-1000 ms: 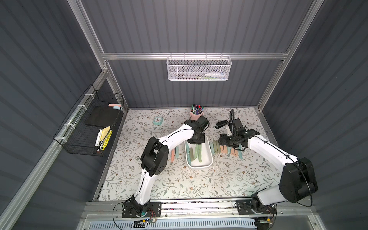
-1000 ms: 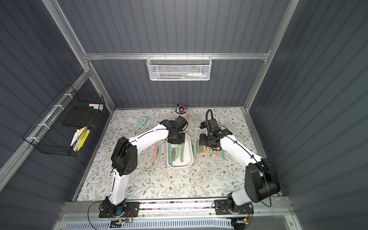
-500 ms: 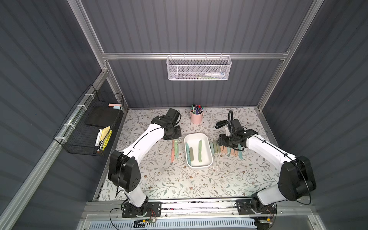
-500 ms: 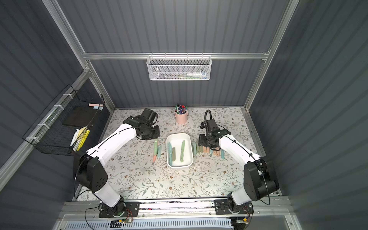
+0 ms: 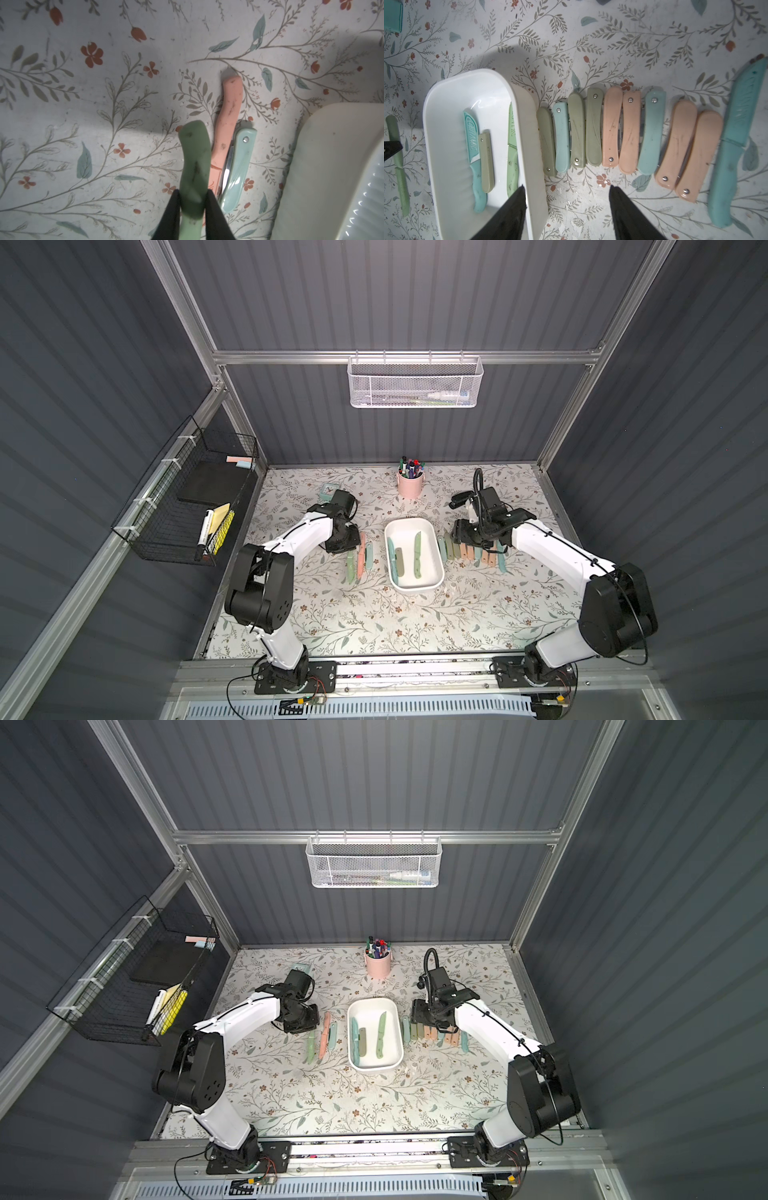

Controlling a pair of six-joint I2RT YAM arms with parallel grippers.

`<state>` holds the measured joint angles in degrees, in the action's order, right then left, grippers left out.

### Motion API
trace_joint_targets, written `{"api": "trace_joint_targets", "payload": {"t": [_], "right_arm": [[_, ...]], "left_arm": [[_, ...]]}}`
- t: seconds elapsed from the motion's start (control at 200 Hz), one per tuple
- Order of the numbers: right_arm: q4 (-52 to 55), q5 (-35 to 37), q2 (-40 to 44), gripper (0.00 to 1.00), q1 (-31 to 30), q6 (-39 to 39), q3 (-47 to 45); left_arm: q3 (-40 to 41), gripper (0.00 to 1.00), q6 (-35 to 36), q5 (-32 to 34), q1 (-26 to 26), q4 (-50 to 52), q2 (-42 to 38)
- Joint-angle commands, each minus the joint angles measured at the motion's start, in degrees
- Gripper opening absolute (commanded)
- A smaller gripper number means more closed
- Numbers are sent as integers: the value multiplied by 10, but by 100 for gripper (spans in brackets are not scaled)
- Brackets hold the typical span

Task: Take the fruit knife out of the storage box
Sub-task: Place the fruit knife at the center of the board.

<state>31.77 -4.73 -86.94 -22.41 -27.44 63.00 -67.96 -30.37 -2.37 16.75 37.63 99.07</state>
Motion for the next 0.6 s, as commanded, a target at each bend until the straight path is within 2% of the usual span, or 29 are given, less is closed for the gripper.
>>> {"api": "trace_joint_targets", "payload": {"t": [0.0,0.415,0.535,0.595], "right_arm": [[10,-4,-15,66,-4,-1,16],[9,-6,-16,67,-10,-3,15],[10,-6,-18,67,-10,-2,16],[10,-6,-18,67,-11,-3,16]], "left_arm": [[10,19,13,2,-4,-42,25],[-15,21,12,18,-5,-41,74],[-18,24,12,14,-4,-41,78],[-17,29,12,12,-4,-41,78]]}}
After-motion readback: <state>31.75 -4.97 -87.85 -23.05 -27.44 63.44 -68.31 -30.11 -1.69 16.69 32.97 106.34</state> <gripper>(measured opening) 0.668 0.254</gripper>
